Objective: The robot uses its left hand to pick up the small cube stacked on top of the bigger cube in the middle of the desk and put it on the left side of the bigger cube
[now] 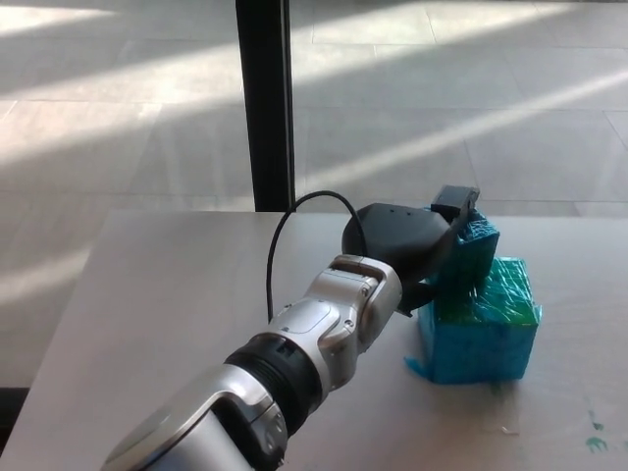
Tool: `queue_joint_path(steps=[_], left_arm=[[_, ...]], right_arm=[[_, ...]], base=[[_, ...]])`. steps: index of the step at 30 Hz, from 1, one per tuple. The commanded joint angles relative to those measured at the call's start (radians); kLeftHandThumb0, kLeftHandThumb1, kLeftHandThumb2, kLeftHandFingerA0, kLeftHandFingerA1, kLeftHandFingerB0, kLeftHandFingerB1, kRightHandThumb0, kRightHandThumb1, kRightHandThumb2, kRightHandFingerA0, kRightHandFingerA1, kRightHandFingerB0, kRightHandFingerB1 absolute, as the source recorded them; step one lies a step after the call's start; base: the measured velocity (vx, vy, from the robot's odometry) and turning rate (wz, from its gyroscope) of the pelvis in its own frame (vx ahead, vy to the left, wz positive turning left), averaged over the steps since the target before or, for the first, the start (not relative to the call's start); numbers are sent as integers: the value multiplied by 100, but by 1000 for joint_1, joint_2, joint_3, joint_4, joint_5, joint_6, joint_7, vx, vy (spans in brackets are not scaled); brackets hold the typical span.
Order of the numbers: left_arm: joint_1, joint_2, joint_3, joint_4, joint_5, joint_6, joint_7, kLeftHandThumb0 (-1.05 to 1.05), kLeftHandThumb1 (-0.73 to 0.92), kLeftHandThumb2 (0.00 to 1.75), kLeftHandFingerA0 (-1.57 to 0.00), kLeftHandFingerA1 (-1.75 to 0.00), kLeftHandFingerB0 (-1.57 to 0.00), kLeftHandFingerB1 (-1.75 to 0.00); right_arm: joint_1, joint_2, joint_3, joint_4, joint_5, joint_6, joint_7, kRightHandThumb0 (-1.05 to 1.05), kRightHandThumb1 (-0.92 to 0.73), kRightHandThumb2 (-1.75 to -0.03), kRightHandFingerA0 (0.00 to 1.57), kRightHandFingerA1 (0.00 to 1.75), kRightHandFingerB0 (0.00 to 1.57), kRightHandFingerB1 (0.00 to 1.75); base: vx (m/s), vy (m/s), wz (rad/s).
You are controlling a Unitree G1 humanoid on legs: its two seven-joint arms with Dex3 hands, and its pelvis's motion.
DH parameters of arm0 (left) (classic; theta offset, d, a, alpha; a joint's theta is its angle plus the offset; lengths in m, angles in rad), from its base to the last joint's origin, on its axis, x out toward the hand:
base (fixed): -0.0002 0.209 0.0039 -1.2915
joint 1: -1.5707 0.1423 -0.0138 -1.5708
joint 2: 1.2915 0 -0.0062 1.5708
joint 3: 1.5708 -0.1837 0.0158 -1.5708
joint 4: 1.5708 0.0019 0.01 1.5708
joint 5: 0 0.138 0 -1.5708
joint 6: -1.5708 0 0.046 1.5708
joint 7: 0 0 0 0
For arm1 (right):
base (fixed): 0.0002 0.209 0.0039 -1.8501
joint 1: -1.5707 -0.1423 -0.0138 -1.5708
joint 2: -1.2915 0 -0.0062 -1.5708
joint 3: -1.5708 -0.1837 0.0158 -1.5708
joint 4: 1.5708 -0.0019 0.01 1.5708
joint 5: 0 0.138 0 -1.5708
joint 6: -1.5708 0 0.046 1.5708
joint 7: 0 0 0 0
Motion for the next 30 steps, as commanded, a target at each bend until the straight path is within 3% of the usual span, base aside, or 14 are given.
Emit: queue_joint_path(steps=[1, 2, 4, 5, 6, 9, 10, 11, 14, 20, 23, 26, 27, 30], left_arm=[[44, -11, 3, 23, -3, -83, 5, -19, 69, 78, -78, -165, -68, -142], [58, -10, 12, 21, -10, -85, 17, -16, 64, 83, -80, -175, -64, -161], [62, -9, 16, 25, -7, -67, 7, -16, 72, 75, -92, -174, -63, -146], [61, -2, 23, 28, -9, -79, 12, -18, 73, 74, -73, -170, -63, -145], [60, 2, 24, 31, -6, -86, 18, -19, 78, 73, -77, -158, -68, -126], [57, 23, 12, 34, 17, -123, 58, -15, 73, 76, -75, -171, -65, -146], [52, 30, 17, 28, 12, -125, 51, -15, 76, 73, -73, -151, -68, -122], [44, 41, 15, 21, 16, -131, 53, -13, 70, 80, -73, -168, -62, -147], [20, 95, 7, 3, 34, -205, 105, -18, 73, 77, -76, -175, -54, -164], [1, 126, 26, 22, 23, -254, 139, -22, 70, 77, -81, -175, -60, -164], [-2, 146, 22, 12, 35, -260, 152, -22, 74, 72, -84, -165, -66, -133], [1, 151, 31, -1, 30, -257, 146, -24, 74, 72, -83, -169, -68, -142], [4, 149, 41, -3, 21, -262, 152, -20, 69, 77, -98, -172, -67, -137], [5, 143, 70, -17, 7, -258, 178, -20, 70, 78, -89, -164, -71, -132]], right_arm=[[-6, -8, 0, 19, -6, 17, -11, -31, -72, -64, 68, 64, 66, 42], [-12, -7, -1, 33, -7, 7, -14, -31, -71, -63, 69, 64, 66, 43], [-32, -9, -2, 70, -2, -20, -1, -32, -69, -63, 68, 67, 66, 44], [-45, -8, -3, 83, 1, -23, 2, -31, -69, -65, 67, 68, 65, 45], [-53, -8, -3, 92, 2, -24, 2, -31, -69, -64, 68, 67, 66, 44], [-62, -10, 0, 102, -4, -24, -5, -30, -70, -63, 69, 67, 64, 44], [-65, -10, 3, 111, -8, -32, -6, -33, -71, -62, 64, 61, 64, 43], [-62, -11, 1, 109, -4, -37, -1, -33, -70, -62, 66, 61, 62, 43], [-44, -10, 3, 75, -12, -21, -20, -30, -72, -63, 67, 59, 65, 43], [-57, -10, 4, 113, -6, -48, -3, -31, -72, -65, 68, 68, 62, 45], [-48, -7, 4, 95, -6, -32, -11, -32, -74, -64, 70, 67, 62, 44], [-51, -4, 3, 113, -4, -46, -11, -31, -72, -64, 70, 67, 62, 44], [-53, -5, 4, 119, -7, -50, -12, -31, -71, -63, 70, 68, 61, 44], [-53, -3, 6, 123, -8, -57, -16, -31, -71, -63, 72, 67, 62, 44]], base=[[0, 0, 0], [0, 0, 0], [0, 0, 0], [0, 0, 0], [0, 0, 0], [0, 0, 0], [0, 0, 0], [0, 0, 0], [0, 0, 0], [0, 0, 0], [0, 0, 0], [0, 0, 0], [0, 0, 0], [0, 0, 0]])
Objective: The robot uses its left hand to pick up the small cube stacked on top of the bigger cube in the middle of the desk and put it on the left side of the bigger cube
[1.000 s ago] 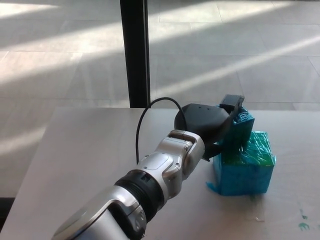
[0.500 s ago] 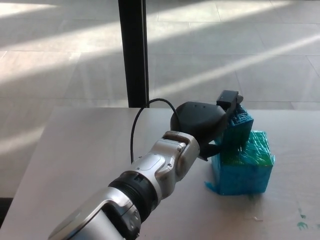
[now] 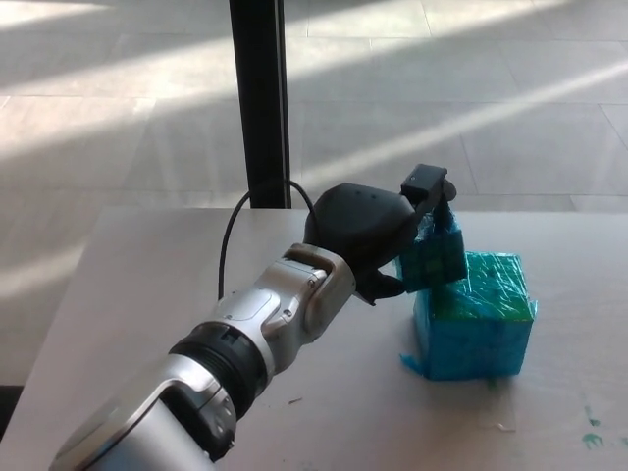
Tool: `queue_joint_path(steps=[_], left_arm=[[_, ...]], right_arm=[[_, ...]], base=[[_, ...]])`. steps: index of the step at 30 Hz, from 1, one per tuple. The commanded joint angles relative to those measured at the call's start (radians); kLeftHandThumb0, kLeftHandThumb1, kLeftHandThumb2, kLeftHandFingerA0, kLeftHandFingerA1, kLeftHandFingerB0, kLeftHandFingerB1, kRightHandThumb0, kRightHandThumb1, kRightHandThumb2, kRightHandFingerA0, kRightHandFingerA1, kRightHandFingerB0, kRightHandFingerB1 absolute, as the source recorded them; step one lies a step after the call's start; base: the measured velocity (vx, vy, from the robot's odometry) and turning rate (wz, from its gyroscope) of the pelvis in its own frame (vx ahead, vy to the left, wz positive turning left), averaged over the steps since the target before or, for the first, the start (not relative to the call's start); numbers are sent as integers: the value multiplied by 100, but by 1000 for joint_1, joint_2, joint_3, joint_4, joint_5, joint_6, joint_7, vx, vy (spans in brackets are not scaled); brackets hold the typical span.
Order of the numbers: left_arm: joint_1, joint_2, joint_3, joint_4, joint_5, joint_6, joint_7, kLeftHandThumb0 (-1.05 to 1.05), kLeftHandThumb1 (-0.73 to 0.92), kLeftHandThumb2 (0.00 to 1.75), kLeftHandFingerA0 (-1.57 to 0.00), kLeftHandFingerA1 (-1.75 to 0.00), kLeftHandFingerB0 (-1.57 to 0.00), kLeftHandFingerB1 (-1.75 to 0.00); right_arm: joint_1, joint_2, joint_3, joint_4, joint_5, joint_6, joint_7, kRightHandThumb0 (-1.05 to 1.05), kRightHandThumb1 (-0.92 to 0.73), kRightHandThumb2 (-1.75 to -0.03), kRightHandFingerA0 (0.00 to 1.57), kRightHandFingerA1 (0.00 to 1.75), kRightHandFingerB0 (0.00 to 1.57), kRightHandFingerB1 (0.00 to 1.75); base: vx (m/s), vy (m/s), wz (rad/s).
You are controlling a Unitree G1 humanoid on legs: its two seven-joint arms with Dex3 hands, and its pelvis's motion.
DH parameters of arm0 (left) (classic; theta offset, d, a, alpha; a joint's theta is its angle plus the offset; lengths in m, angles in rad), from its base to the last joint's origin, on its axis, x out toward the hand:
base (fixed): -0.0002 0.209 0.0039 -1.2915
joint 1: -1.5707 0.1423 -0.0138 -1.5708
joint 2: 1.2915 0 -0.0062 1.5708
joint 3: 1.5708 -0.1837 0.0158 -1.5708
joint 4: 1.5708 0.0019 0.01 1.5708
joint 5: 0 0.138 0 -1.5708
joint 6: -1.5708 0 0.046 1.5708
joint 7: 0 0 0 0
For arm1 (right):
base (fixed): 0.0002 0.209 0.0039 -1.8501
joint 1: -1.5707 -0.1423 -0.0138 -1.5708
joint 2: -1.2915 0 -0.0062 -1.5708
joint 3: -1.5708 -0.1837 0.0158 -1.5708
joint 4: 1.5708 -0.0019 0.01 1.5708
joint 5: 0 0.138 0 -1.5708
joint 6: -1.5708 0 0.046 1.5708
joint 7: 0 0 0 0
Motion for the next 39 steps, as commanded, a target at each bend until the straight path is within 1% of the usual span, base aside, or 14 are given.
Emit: queue_joint_path(steps=[1, 2, 3, 6, 16, 17, 19, 20, 23, 27, 29, 30, 31, 39], left_arm=[[-14, 2, 37, -22, -5, -30, 56, -24, 72, 74, -85, -162, -72, -127], [-20, 2, 38, -25, 3, -32, 81, -26, 67, 73, -84, -140, -78, -102], [-28, -2, 56, -28, -10, -36, 82, -20, 63, 76, -80, -159, -67, -135], [-34, -5, 73, -29, -13, -33, 60, -22, 63, 78, -83, -152, -75, -112], [-19, 0, 85, -30, -2, -47, 80, -18, 69, 73, -78, -171, -67, -148], [-23, 5, 93, -34, -8, -49, 77, -23, 67, 70, -83, -158, -75, -103], [-27, 11, 104, -43, -13, -51, 72, -23, 67, 70, -83, -158, -75, -103], [-32, 11, 113, -42, -17, -49, 76, -13, 66, 74, -94, -173, -63, -136], [-70, 18, 130, -35, -13, -34, 84, -13, 63, 72, -95, -170, -67, -126], [-101, 39, 147, -49, -9, -49, 117, -20, 65, 81, -84, -175, -63, -157], [-112, 72, 142, -64, 7, -47, 110, -20, 50, 102, -117, -138, -92, -122], [-112, 76, 140, -66, 9, -45, 110, -20, 50, 102, -117, -138, -92, -122], [-104, 89, 141, -87, 7, -42, 96, -10, 48, 88, -85, -175, -67, -159], [-15, 214, 126, -207, 7, -64, -7, -20, 62, 79, -91, -167, -78, -107]], right_arm=[[-1, -1, 0, 20, -6, -16, -21, -32, -71, -63, 73, 69, 63, 44], [7, -2, 0, -7, -2, 9, -16, -31, -71, -62, 71, 68, 61, 43], [18, -7, 0, -21, -2, -3, -8, -31, -71, -62, 71, 67, 61, 43], [13, -8, 2, -8, -2, -9, -5, -31, -72, -64, 71, 69, 63, 45], [30, -11, 1, -50, -2, 17, -10, -30, -73, -63, 72, 68, 64, 45], [29, -11, 1, -47, -2, 19, -11, -30, -73, -63, 70, 66, 62, 44], [33, -11, -1, -55, 1, 27, -10, -30, -73, -63, 70, 66, 62, 44], [38, -10, -2, -65, 2, 27, -10, -31, -73, -62, 69, 65, 62, 44], [31, -11, 0, -53, -1, 32, -10, -29, -73, -61, 69, 62, 63, 43], [33, -8, -8, -35, 10, 11, -3, -30, -73, -62, 70, 67, 64, 44], [26, -12, -6, -10, 4, 1, -8, -30, -74, -62, 70, 66, 61, 44], [26, -12, -7, -10, 5, 0, -8, -30, -74, -62, 70, 66, 61, 44], [30, -13, -7, -23, 2, 11, -15, -30, -73, -62, 73, 68, 63, 44], [36, -16, -9, -26, 8, 2, 0, -32, -71, -62, 70, 68, 60, 44]], base=[[0, 0, 0], [0, 0, 0], [0, 0, 0], [0, 0, 0], [0, 0, 0], [0, 0, 0], [0, 0, 0], [0, 0, 0], [0, 0, 0], [0, 0, 0], [0, 0, 0], [0, 0, 0], [0, 0, 0], [0, 0, 0]])
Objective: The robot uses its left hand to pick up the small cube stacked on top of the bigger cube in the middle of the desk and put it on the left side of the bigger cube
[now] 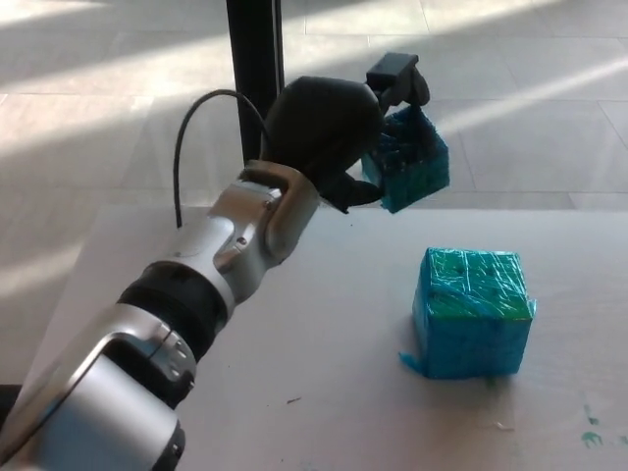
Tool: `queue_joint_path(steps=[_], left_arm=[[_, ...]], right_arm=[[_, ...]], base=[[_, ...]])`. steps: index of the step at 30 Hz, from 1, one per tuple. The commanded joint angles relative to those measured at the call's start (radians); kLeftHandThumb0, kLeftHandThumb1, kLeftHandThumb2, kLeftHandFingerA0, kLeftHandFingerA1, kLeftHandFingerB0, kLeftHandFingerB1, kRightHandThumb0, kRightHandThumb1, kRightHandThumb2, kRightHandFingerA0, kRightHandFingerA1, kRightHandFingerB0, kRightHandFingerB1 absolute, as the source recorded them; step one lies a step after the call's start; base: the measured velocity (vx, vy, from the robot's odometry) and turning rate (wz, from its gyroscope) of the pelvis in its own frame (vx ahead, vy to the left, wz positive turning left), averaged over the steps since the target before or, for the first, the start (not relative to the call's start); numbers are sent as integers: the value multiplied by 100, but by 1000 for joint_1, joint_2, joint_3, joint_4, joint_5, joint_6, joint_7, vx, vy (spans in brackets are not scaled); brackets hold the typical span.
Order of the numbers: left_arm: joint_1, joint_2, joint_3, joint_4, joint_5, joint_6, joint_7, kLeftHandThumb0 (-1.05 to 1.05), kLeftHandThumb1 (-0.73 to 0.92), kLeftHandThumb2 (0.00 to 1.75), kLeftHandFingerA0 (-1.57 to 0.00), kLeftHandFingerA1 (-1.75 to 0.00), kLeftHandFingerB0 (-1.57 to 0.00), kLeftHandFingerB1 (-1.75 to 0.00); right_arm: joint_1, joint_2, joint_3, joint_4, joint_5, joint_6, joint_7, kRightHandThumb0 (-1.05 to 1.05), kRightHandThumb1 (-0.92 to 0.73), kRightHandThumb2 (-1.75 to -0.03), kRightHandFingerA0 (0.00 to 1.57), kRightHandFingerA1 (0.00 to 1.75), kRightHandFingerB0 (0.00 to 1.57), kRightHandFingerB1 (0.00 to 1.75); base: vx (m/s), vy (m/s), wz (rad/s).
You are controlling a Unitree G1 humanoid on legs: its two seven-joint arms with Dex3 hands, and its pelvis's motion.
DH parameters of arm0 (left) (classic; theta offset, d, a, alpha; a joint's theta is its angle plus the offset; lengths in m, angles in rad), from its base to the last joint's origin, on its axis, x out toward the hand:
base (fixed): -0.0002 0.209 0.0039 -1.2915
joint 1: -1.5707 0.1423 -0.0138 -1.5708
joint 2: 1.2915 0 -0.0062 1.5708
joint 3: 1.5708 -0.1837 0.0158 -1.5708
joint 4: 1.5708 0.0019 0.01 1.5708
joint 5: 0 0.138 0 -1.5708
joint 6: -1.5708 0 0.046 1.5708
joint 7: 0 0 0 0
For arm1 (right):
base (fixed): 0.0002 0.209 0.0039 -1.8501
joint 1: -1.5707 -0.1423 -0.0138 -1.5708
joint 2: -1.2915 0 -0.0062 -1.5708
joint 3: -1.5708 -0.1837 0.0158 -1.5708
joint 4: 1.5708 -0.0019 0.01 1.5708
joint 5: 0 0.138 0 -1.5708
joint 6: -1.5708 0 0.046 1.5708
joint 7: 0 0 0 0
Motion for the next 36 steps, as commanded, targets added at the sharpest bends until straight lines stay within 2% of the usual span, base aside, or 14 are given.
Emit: queue_joint_path(steps=[1, 2, 3, 4, 5, 6, 10, 15, 17, 20, 24, 26, 29, 36], left_arm=[[59, 75, -11, -76, 19, -31, -59, -15, 58, 77, -89, -169, -79, -106], [91, 101, -19, -91, 26, -41, -61, -14, 60, 76, -94, -171, -72, -127], [108, 114, -23, -102, 28, -58, -51, -27, 62, 77, -88, -152, -76, -105], [123, 125, -29, -113, 32, -57, -58, -23, 63, 75, -84, -164, -70, -130], [126, 127, -31, -119, 32, -53, -62, -23, 63, 75, -84, -164, -70, -130], [142, 136, -31, -123, 23, -65, -77, -21, 63, 80, -83, -173, -72, -143], [211, 163, -37, -139, 13, -97, -105, -21, 63, 88, -82, -174, -70, -153], [282, 157, -62, -204, 34, -65, -117, -17, 59, 87, -84, -175, -71, -154], [316, 146, -54, -233, 2, -63, -169, -20, 68, 85, -81, -175, -67, -149], [368, 122, -78, -231, 36, -88, -98, -20, 65, 95, -87, -168, -76, -140], [405, 101, -81, -242, 31, -85, -96, -20, 65, 95, -89, -170, -76, -141], [438, 66, -92, -236, 35, -57, -97, -19, 64, 96, -76, -175, -67, -157], [466, 57, -99, -236, 54, -48, -82, -18, 57, 109, -84, -172, -74, -150], [485, 76, -113, -235, 75, -25, -129, -18, 59, 99, -83, -172, -72, -143]], right_arm=[[3, -17, -8, 24, 3, -27, 9, -32, -72, -62, 70, 69, 61, 44], [12, -22, -1, 4, -6, -18, 8, -32, -74, -62, 68, 67, 60, 44], [10, -21, -2, -10, -4, 12, 6, -33, -74, -62, 67, 66, 62, 44], [16, -20, -2, -27, -5, 21, 1, -32, -73, -62, 67, 64, 62, 44], [18, -24, -5, -35, -4, 26, 0, -32, -73, -62, 67, 64, 62, 44], [21, -25, -7, -48, -4, 39, -3, -31, -73, -61, 65, 59, 61, 43], [30, -21, -14, -75, 2, 55, -4, -30, -73, -62, 67, 62, 61, 44], [7, -16, -22, -68, 6, 82, -4, -30, -71, -63, 66, 63, 62, 45], [-3, -12, -23, -59, 1, 76, -17, -32, -69, -62, 69, 65, 64, 45], [-5, -19, -17, -71, -6, 92, -14, -33, -72, -62, 68, 63, 64, 44], [-4, -24, -10, -96, -13, 103, -12, -33, -73, -61, 68, 63, 63, 44], [-5, -22, -16, -89, -9, 88, -14, -32, -72, -61, 69, 64, 63, 45], [-16, -21, -11, -74, -13, 79, -13, -33, -71, -61, 69, 62, 63, 44], [-14, -14, -17, -96, -3, 91, -13, -32, -72, -61, 68, 61, 62, 44]], base=[[0, 0, 0], [0, 0, 0], [0, 0, 0], [0, 0, 0], [0, 0, 0], [0, 0, 0], [0, 0, 0], [0, 0, 0], [0, 0, 0], [0, 0, 0], [0, 0, 0], [0, 0, 0], [0, 0, 0], [0, 0, 0]])
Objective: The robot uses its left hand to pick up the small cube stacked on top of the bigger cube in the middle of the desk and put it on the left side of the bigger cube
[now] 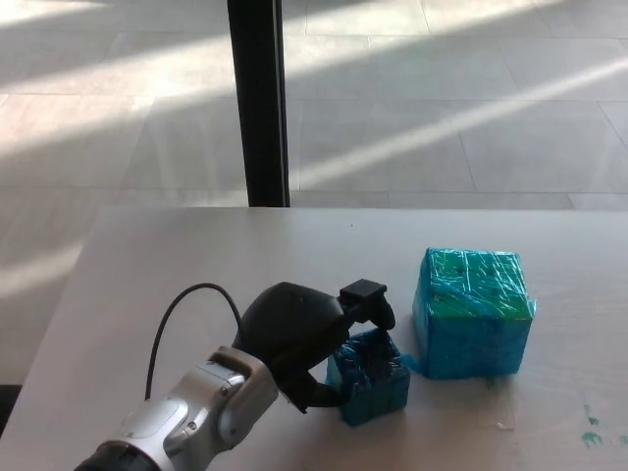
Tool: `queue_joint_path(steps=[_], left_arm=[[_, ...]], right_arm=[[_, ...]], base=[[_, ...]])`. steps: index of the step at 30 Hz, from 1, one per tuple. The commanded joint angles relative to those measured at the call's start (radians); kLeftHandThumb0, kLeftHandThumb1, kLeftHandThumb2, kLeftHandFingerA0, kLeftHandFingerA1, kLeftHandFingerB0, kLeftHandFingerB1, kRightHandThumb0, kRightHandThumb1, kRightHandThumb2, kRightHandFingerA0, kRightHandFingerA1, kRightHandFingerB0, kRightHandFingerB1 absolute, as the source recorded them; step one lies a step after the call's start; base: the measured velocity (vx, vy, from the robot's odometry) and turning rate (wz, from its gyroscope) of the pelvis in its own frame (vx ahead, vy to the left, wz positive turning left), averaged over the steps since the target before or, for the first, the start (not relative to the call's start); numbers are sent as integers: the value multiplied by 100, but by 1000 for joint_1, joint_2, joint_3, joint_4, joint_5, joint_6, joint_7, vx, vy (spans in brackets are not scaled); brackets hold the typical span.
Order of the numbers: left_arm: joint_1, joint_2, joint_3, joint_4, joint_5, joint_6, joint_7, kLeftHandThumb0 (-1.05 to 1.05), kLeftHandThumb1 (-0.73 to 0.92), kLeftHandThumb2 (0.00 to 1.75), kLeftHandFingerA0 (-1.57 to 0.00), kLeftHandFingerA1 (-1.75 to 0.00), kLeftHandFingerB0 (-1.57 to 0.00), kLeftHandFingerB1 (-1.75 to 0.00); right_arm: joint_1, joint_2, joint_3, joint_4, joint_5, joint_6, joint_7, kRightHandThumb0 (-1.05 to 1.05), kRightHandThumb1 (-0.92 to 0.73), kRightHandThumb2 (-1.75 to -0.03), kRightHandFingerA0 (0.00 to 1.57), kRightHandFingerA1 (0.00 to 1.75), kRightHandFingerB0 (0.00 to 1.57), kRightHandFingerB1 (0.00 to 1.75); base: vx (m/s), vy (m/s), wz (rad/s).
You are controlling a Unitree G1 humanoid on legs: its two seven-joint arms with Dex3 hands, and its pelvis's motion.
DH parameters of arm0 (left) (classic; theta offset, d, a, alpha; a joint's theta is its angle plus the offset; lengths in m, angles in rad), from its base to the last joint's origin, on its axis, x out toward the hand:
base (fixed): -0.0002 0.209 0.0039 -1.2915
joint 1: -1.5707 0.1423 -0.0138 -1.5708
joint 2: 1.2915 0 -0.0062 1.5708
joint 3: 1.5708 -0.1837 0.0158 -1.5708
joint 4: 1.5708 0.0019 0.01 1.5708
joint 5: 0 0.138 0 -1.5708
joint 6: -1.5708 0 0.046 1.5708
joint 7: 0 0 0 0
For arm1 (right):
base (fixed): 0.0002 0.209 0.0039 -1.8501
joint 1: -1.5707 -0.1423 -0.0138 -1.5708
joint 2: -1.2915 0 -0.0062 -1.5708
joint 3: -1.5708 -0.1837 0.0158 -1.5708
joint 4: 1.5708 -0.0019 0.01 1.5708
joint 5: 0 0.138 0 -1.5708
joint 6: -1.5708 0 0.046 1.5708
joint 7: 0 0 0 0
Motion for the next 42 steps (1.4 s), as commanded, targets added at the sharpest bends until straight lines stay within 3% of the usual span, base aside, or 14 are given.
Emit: queue_joint_path(steps=[1, 10, 12, 16, 18, 19, 22, 23, 26, 27, 34, 35, 41, 42], left_arm=[[21, 28, -10, 1, 36, 30, -27, -17, 59, 98, -84, -165, -75, -134], [15, 68, -3, -1, 33, 24, -42, -19, 68, 95, -84, -175, -67, -147], [11, 68, 3, -10, 23, 41, -72, -27, 72, 76, -87, -173, -65, -91], [5, 65, 4, -40, 20, 102, -161, -41, 63, 61, -76, -142, -41, -52], [6, 64, 11, -74, 11, 148, -231, -62, 48, 84, -63, -92, -20, -49], [7, 55, 21, -126, -9, 243, -353, -85, 51, 90, -28, -62, -4, -35], [7, 62, 18, -163, -1, 267, -396, -100, 55, 73, -11, -57, -2, -26], [-1, 61, 21, -184, -8, 283, -432, -105, 59, 109, -3, -33, 0, -1], [-1, 60, 31, -220, -16, 313, -467, -105, 57, 110, 0, -21, 0, -3], [1, 54, 44, -239, -28, 318, -464, -105, 76, 64, 0, -23, 0, 0], [4, 44, 100, -309, -68, 346, -487, -105, 77, 65, 0, -12, 0, 0], [8, 49, 118, -336, -76, 357, -495, -105, 59, 102, 0, -15, 0, 0], [22, 89, 168, -400, -70, 365, -516, -105, 78, 68, 0, -31, 0, 0], [32, 119, 204, -432, -87, 383, -540, -105, 57, 97, 0, -19, 0, 0]], right_arm=[[6, -10, -6, -15, 4, 13, 0, -32, -72, -61, 68, 65, 62, 45], [7, -9, -3, -26, -3, 31, -7, -34, -71, -60, 68, 63, 62, 43], [-2, -11, -3, 7, -1, 6, 1, -34, -70, -61, 66, 65, 62, 45], [7, -14, -1, -5, -6, 5, -4, -33, -71, -61, 67, 65, 61, 44], [13, -12, -1, -15, -6, 9, -6, -33, -72, -60, 66, 64, 60, 42], [19, -11, 0, -27, -8, 25, -11, -33, -72, -60, 66, 64, 59, 42], [18, -9, -4, -32, -3, 40, -11, -32, -70, -61, 68, 67, 61, 43], [11, -9, -3, -21, -6, 42, -16, -33, -69, -61, 68, 65, 62, 43], [19, -10, -3, -42, -6, 54, -15, -32, -68, -61, 68, 65, 62, 43], [24, -10, -3, -54, -7, 58, -16, -32, -69, -59, 67, 64, 62, 42], [33, -11, -1, -52, -12, 48, -19, -33, -69, -60, 67, 65, 61, 42], [42, -11, -4, -73, -5, 62, -12, -35, -68, -59, 66, 63, 61, 41], [51, -8, -3, -91, -11, 79, -23, -33, -68, -60, 69, 65, 62, 42], [41, -9, 3, -69, -16, 74, -23, -36, -68, -60, 68, 63, 62, 41]], base=[[0, 0, 0], [0, 0, 0], [0, 0, 0], [0, 0, 0], [0, 0, 0], [0, 0, 0], [0, 0, 0], [0, 0, 0], [0, 0, 0], [0, 0, 0], [0, 0, 0], [0, 0, 0], [0, 0, 0], [0, 0, 0]])
